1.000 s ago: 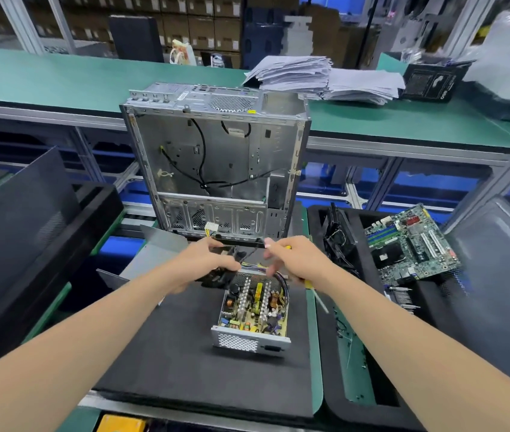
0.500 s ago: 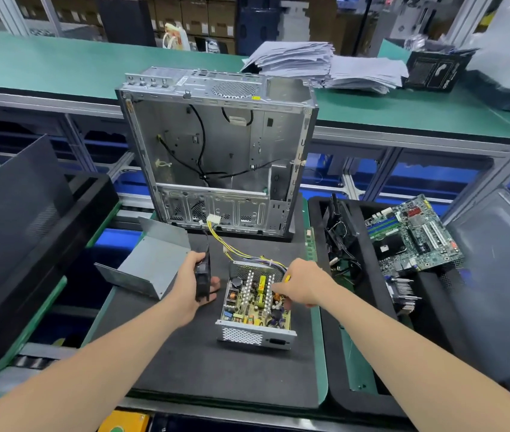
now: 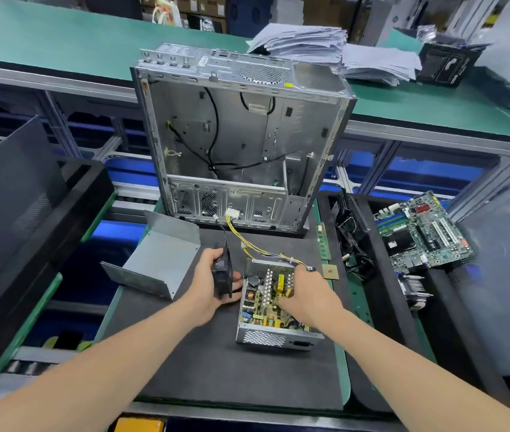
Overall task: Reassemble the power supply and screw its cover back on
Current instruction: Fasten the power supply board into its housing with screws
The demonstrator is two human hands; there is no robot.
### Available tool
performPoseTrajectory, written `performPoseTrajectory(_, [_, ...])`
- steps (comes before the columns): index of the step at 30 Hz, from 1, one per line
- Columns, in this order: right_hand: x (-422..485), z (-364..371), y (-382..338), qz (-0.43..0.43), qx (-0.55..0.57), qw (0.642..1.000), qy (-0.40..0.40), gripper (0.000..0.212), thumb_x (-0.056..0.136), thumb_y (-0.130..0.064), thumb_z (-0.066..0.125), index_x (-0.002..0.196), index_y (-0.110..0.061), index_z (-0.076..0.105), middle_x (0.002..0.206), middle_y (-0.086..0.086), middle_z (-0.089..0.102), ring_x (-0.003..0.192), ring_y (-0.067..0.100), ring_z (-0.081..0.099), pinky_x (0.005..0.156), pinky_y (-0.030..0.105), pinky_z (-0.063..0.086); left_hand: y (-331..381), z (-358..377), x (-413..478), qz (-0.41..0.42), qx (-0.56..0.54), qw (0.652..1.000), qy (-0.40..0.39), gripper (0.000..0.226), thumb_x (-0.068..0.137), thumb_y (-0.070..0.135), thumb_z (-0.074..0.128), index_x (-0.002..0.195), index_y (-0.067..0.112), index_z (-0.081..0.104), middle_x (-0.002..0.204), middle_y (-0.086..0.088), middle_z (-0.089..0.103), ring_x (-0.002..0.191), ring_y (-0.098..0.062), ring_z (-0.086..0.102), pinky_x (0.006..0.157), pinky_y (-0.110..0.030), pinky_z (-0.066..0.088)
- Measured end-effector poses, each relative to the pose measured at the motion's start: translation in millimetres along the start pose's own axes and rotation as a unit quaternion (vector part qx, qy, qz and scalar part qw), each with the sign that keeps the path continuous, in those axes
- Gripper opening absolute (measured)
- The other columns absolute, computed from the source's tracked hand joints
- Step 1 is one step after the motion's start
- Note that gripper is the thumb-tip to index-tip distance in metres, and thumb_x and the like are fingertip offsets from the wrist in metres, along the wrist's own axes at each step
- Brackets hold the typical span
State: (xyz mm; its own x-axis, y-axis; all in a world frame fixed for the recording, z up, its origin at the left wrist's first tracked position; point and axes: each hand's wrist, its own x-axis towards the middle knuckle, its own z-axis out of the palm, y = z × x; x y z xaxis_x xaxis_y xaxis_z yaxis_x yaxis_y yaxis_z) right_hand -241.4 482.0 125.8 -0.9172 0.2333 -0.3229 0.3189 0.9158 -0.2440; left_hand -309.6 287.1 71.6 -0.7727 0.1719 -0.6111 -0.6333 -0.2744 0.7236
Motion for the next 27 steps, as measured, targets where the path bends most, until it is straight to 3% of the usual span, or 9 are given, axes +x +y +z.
performPoseTrajectory(3, [1,2,-1,0.001,0.038,0.999,0.012,0.031,0.089,-0.026,0.069,0.101,-0.013,0.044,0.083,0.0,0.055,0.074,0.02,0.056,0.055,0.033,0.043,1,0,1,0.0,0.008,1.0,-0.01,0.044,0.091,0.053,0.057,0.093,0.01,0.067,0.086,-0.016,0.07,0.099,-0.039,0.071,0.096,-0.063,0.055])
performPoseTrajectory(8, [3,1,-1,-0.001,0.046,0.999,0.012,0.03,0.09,-0.024,0.068,0.1,-0.014,0.043,0.082,-0.003,0.054,0.079,0.024,0.058,0.061,0.033,0.044,1,0,-2,-0.002,0.005,0.999,-0.033,0.044,0.081,0.054,0.062,0.075,0.012,0.073,0.083,-0.014,0.068,0.089,-0.035,0.066,0.098,-0.064,0.052])
performPoseTrajectory(12, [4,3,0,-0.01,0.059,0.998,0.013,0.03,0.09,-0.023,0.067,0.098,-0.014,0.041,0.081,-0.002,0.057,0.076,0.024,0.056,0.051,0.03,0.036,-1,2,-1,0.007,0.004,0.999,-0.038,0.042,0.091,0.05,0.058,0.092,0.008,0.067,0.082,-0.013,0.068,0.088,-0.032,0.065,0.096,-0.06,0.054])
performPoseTrajectory(16, [1,7,4,-0.011,0.083,0.996,0.029,0.029,0.089,-0.02,0.067,0.094,-0.015,0.039,0.077,-0.002,0.056,0.064,0.015,0.049,0.049,0.028,0.03,1,4,-4,0.005,0.008,0.999,-0.032,0.042,0.094,0.047,0.056,0.092,0.007,0.065,0.083,-0.015,0.065,0.09,-0.033,0.061,0.091,-0.054,0.053])
performPoseTrajectory(19, [-2,11,5,-0.007,0.11,0.993,0.049,0.027,0.089,-0.019,0.066,0.093,-0.014,0.04,0.079,0.002,0.061,0.064,0.019,0.052,0.049,0.03,0.033,3,5,-7,-0.001,0.019,0.999,-0.028,0.047,0.093,0.049,0.056,0.085,0.004,0.067,0.086,-0.018,0.062,0.089,-0.031,0.057,0.086,-0.05,0.049])
performPoseTrajectory(23, [-4,17,6,-0.016,0.133,0.989,0.068,0.023,0.09,-0.019,0.065,0.097,-0.014,0.043,0.077,0.002,0.065,0.065,0.022,0.057,0.052,0.032,0.039,3,6,-8,-0.009,0.017,0.999,-0.027,0.048,0.091,0.048,0.058,0.069,0.007,0.069,0.074,-0.016,0.063,0.076,-0.029,0.055,0.079,-0.046,0.047])
performPoseTrajectory(27, [-6,20,6,-0.019,0.14,0.987,0.08,0.023,0.093,-0.02,0.064,0.103,-0.013,0.045,0.08,0.004,0.067,0.074,0.029,0.064,0.065,0.039,0.052,3,7,-8,-0.015,0.012,0.999,-0.041,0.048,0.091,0.049,0.057,0.077,0.003,0.063,0.074,-0.016,0.059,0.064,-0.026,0.049,0.062,-0.036,0.041])
